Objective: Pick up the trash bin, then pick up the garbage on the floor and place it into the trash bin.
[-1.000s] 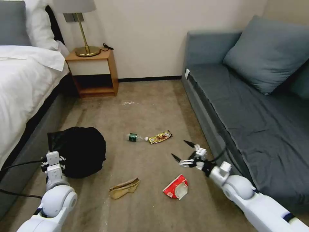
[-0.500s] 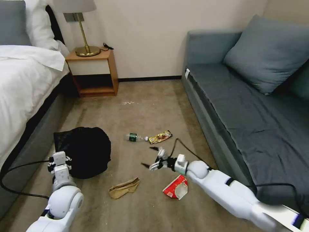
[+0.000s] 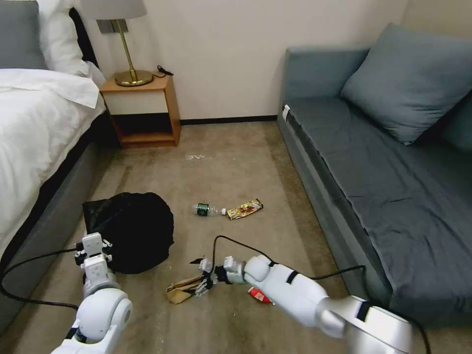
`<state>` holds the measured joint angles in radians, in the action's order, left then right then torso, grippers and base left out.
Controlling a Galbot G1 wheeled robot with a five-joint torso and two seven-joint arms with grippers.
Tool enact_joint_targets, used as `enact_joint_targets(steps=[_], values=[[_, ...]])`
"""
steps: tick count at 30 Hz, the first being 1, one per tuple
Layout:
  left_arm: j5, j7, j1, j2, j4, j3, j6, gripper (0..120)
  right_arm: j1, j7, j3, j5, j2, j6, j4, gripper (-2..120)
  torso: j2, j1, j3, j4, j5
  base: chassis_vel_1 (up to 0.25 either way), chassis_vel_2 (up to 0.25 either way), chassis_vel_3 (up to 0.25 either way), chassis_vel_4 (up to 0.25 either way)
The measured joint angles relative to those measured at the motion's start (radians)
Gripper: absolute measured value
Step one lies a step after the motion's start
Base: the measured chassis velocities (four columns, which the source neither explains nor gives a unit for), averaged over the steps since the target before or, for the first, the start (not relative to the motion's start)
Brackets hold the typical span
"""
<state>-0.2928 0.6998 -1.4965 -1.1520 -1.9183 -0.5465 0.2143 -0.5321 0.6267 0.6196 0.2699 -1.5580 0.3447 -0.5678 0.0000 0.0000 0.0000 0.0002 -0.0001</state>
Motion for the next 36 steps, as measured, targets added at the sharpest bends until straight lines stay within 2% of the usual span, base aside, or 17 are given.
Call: enact_joint_targets(steps=[12,15,17,19,22,24,26,27,31,35,36], values=[[0.028,-0.003,-0.032,-0.019,0.006,0.002,-0.023,3,-0.002,-0.008,-0.078,-0.094,-0.053,0.077,0.146,100,0.0,0.0,0.0,-0.0001,0.0,0.0,0.0,0.0,0.0],[0.03,-0.003,-0.036,-0.024,0.006,0.002,-0.024,3,0.001,-0.009,-0.087,-0.104,-0.054,0.077,0.162,96,0.0,0.0,0.0,-0.0002,0.0,0.0,0.0,0.0,0.0],[0.03,-0.004,-0.041,-0.026,0.005,0.001,-0.028,3,0.0,-0.009,-0.09,-0.133,-0.054,0.066,0.168,85,0.0,0.0,0.0,-0.0002,0.0001,0.0,0.0,0.0,0.0],[0.031,-0.004,-0.042,-0.027,0.005,0.0,-0.029,3,-0.002,-0.009,-0.092,-0.146,-0.054,0.063,0.171,81,0.0,0.0,0.0,-0.0001,0.0001,0.0,0.0,0.0,0.0],[0.031,-0.007,-0.049,-0.03,0.008,-0.001,-0.034,3,-0.009,-0.009,-0.099,-0.17,-0.053,0.046,0.178,64,0.0,0.0,0.0,-0.0002,0.0001,0.0,0.0,0.0,0.0],[0.031,-0.007,-0.05,-0.031,0.01,-0.001,-0.036,3,-0.009,-0.007,-0.1,-0.175,-0.053,0.042,0.179,62,0.0,0.0,0.0,-0.0002,0.0001,0.0,0.0,0.0,0.0],[0.033,-0.007,-0.053,-0.033,0.013,-0.001,-0.039,3,-0.009,0.0,-0.103,-0.18,-0.052,0.036,0.181,51,0.0,0.0,0.0,-0.0002,0.0001,0.0,0.0,0.0,0.0],[0.033,-0.007,-0.053,-0.033,0.013,-0.001,-0.039,3,-0.009,0.0,-0.103,-0.18,-0.052,0.036,0.181,51,0.0,0.0,0.0,-0.0002,0.0001,0.0,0.0,0.0,0.0],[0.033,-0.008,-0.058,-0.027,0.013,-0.005,-0.041,3,-0.009,0.01,-0.113,-0.178,-0.051,0.039,0.172,33,0.0,0.0,0.0,-0.0003,0.0,0.0,0.0,0.0,0.0],[0.033,-0.008,-0.059,-0.02,0.013,-0.008,-0.043,3,-0.009,0.014,-0.124,-0.17,-0.046,0.048,0.158,25,0.0,0.0,0.0,0.0,0.0003,0.0,0.0,0.0,0.0],[0.033,-0.008,-0.061,-0.018,0.013,-0.009,-0.045,3,-0.009,0.016,-0.136,-0.166,-0.04,0.054,0.154,19,0.0,0.0,0.0,0.0,0.0002,0.0,0.0,0.0,0.0]])
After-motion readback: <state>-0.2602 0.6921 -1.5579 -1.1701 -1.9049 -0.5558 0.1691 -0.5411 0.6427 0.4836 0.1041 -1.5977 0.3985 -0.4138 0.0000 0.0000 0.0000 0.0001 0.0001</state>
